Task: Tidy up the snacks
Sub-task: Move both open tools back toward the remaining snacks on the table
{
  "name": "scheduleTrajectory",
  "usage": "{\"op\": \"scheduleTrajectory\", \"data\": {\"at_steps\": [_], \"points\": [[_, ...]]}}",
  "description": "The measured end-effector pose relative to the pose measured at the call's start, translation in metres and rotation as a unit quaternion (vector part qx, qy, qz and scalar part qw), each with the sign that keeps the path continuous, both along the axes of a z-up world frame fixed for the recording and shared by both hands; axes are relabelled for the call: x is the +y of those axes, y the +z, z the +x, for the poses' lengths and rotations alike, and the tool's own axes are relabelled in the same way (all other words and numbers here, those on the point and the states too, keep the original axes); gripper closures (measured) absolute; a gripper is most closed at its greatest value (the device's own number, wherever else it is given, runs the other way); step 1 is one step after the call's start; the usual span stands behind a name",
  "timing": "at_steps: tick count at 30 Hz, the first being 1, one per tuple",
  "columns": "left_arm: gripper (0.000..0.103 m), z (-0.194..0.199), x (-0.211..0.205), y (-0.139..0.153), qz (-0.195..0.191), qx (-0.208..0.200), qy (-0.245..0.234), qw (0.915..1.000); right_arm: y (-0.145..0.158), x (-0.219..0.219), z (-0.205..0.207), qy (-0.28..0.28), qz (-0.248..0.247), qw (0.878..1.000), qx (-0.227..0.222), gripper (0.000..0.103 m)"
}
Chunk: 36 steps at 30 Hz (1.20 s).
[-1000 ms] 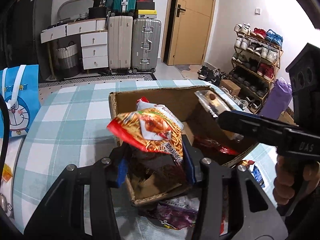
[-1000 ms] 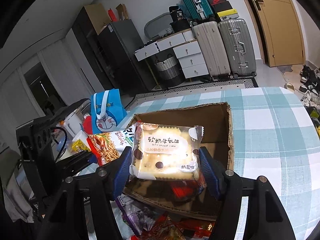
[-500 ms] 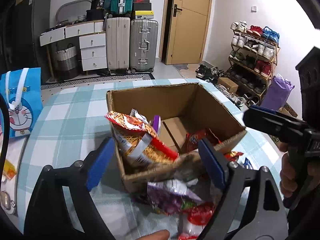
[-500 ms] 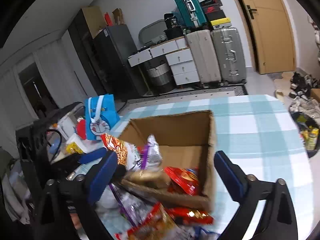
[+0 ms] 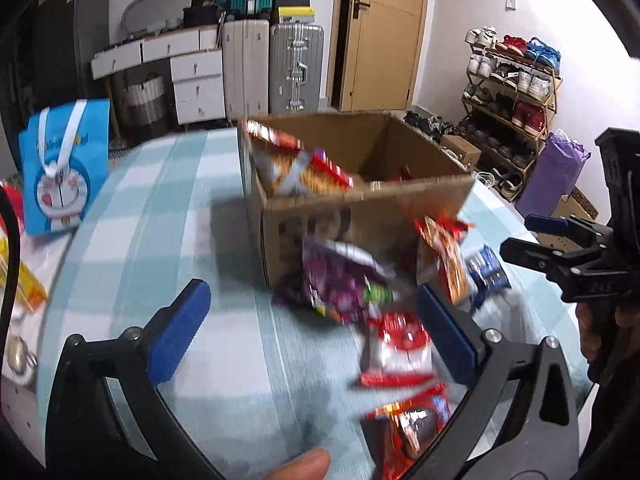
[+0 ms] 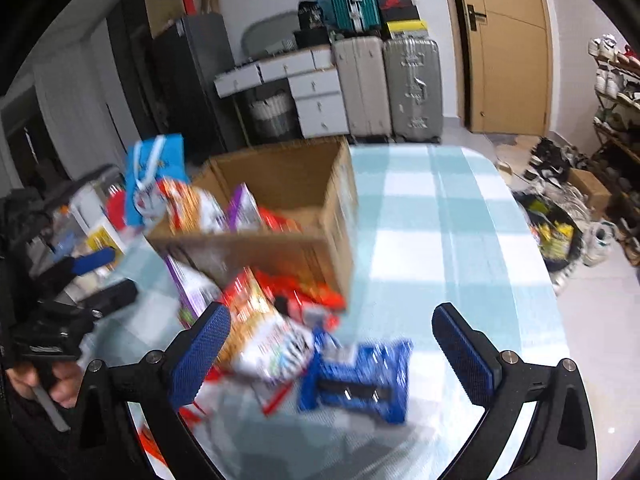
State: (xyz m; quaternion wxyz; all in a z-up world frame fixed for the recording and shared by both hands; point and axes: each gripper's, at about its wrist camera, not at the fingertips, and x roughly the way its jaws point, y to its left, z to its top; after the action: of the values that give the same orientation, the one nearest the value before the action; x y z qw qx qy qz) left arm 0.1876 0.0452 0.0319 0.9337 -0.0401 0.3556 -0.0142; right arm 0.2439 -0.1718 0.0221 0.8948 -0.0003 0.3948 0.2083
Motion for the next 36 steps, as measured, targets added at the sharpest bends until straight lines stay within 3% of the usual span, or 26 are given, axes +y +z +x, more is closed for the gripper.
{"op": "scheduleTrajectory", "data": {"at_steps": [6,15,28,36], "points": [[0.001,-0.025,-0.005,-0.023,-0.002,0.027,0.001,0.9996,-0.011,0.0,-0.013,0.002,-0.017,1.0,0.014,0.001],[0.001,-0.043,-0.031,-0.044,0.001,0.077,-0.053,0.9956,-0.014,0.003,-0.013,0.016,-0.034,0.999,0.023,0.001],[0.001,-0.043,-0.051,-0.066,-0.007,0.112,-0.047,0.9926,-0.023,-0.007,-0.004,-0.003,-0.044,0.998,0.034,0.001],[0.001,-0.045,-0.063,-0.07,0.006,0.122,-0.076,0.9896,-0.042,-0.005,0.005,-0.017,-0.065,0.996,0.051,0.001]]}}
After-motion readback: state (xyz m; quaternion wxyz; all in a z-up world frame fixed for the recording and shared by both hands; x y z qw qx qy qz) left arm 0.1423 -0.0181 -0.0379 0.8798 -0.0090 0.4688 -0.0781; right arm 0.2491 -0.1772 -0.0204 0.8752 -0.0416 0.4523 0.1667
